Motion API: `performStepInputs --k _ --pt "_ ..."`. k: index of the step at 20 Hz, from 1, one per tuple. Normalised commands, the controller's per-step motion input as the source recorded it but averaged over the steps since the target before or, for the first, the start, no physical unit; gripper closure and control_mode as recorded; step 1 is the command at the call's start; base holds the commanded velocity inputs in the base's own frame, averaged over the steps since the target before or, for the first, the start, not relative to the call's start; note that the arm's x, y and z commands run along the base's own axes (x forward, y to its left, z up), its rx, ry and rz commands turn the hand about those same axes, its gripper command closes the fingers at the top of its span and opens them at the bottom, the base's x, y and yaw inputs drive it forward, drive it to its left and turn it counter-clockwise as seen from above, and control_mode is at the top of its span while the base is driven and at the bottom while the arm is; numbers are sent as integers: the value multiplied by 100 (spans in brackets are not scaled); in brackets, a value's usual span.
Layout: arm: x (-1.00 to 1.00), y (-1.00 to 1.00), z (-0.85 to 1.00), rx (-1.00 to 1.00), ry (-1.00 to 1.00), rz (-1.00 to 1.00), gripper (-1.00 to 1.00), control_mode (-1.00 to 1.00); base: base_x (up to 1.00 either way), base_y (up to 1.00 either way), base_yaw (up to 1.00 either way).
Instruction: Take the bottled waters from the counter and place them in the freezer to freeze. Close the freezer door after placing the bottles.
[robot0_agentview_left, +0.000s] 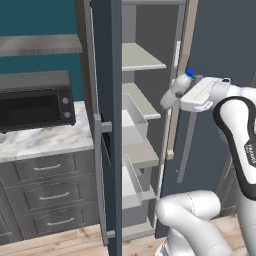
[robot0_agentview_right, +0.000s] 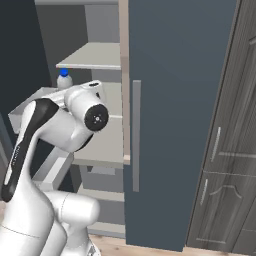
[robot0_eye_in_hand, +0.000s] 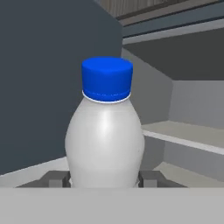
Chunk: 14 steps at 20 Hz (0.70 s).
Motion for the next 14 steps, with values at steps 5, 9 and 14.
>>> performStepInputs --k 5,9,14 --pt "50 10 78 6 9 -6 100 -100 0 0 0" --pt "42 30 52 -18 10 -16 100 -100 0 0 0" --pt "17 14 5 -16 4 -9 100 -100 0 0 0"
